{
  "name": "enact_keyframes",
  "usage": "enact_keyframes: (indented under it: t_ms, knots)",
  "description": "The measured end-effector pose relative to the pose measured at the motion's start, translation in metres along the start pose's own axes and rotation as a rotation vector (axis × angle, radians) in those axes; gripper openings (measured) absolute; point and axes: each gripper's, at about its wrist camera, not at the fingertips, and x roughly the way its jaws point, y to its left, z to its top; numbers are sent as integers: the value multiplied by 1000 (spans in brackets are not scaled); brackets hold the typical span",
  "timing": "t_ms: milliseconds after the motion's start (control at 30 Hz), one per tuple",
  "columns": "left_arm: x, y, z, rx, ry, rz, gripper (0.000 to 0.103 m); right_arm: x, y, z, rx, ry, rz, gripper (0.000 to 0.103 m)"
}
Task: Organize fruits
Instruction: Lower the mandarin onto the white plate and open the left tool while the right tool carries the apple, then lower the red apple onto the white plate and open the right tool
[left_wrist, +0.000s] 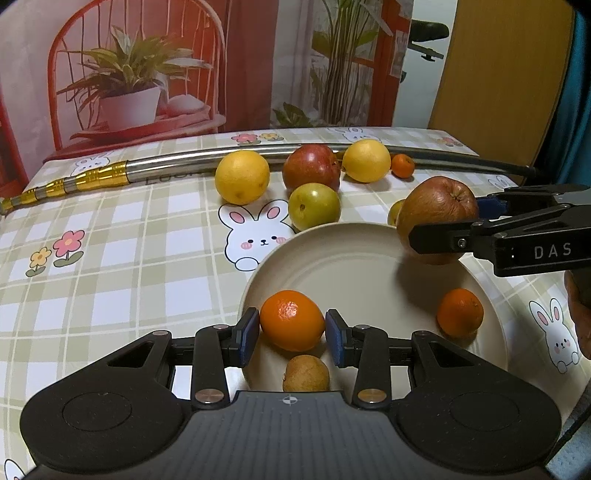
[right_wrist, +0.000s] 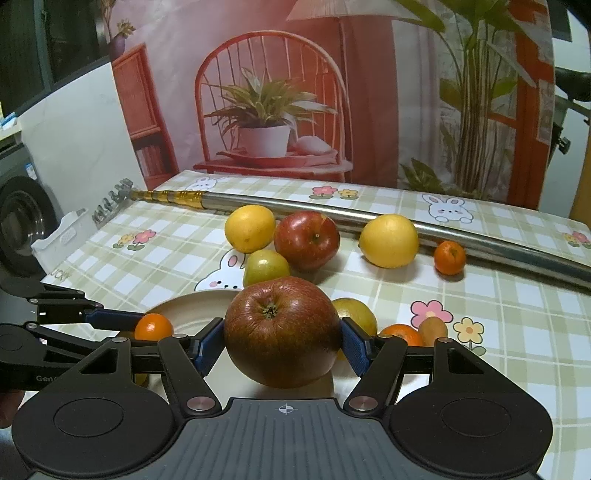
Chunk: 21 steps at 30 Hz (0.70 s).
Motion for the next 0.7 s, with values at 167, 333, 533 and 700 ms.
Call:
enact_keyframes:
  t_ms: [167, 333, 533, 700]
  knots:
    - [0, 1, -1, -19, 6, -5, 41, 0, -1, -1, 5, 1, -3, 63]
    - [0, 2, -1, -35, 7, -10, 41, 0, -2, -2, 6, 6, -2, 63]
    - [-6, 8, 2, -81, -26, -33, 49, 1, -2, -2, 5, 6, -1, 63]
    - [-18, 10, 8, -99, -89, -31, 51, 3, 0, -4, 3, 12, 8, 63]
